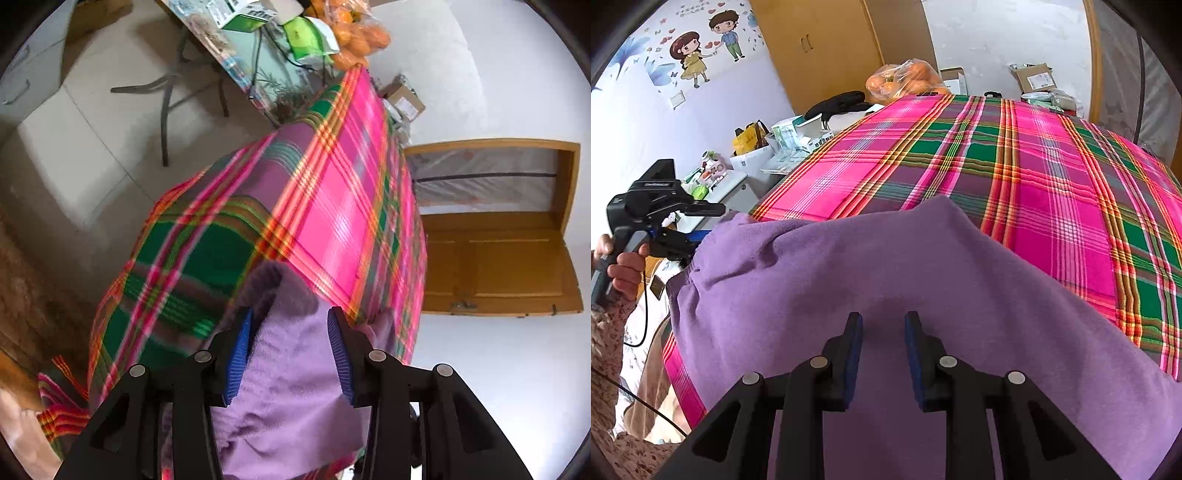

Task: Fold clothes

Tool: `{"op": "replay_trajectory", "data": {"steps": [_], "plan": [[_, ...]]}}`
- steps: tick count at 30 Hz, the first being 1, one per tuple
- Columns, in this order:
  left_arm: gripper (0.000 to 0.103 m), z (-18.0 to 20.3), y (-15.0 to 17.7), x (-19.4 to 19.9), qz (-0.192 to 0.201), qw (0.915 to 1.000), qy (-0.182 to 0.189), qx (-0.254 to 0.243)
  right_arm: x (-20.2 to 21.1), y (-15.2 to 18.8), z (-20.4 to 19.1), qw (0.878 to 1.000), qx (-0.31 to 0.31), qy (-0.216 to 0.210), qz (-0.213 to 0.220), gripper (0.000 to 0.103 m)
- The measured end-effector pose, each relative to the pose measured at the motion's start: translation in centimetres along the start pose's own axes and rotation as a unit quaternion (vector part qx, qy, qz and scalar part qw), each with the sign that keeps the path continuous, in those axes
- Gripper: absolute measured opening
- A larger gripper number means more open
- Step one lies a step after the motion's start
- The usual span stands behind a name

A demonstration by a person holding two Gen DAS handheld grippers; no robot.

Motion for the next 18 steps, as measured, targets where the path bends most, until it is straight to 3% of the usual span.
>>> {"op": "replay_trajectory", "data": {"steps": [6,13,18], "plan": [[0.042,1.2,1.2,0.4,0.0,0.9997,0.013,-0.021,-0.4,0.1,-0.9,1.0,0.005,0.0,-0.006,0.024],[0.042,0.9,2.9,-2.4,-0.051,0.998,0.009,-0.037,-0.8,0.2,-1.9,1.0,0.013,0.003,-0.012,0.024],[0.042,0.6,1.9,-1.9,-0.029,0.9987,0.023,-0.035,-1.0,0.2,-2.2,1.0,0.012,0.007,-0.015,0.024]]}}
Point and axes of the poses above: each gripper's, at about its wrist camera, not at the fingertips, and x roughly against the way its jaws point, z to its right, y to its underside, the point moved 5 cm from there along -x, roughly the way its jaws point, and after that the axes turned 7 degrees about -z, right-handed, at the moved point
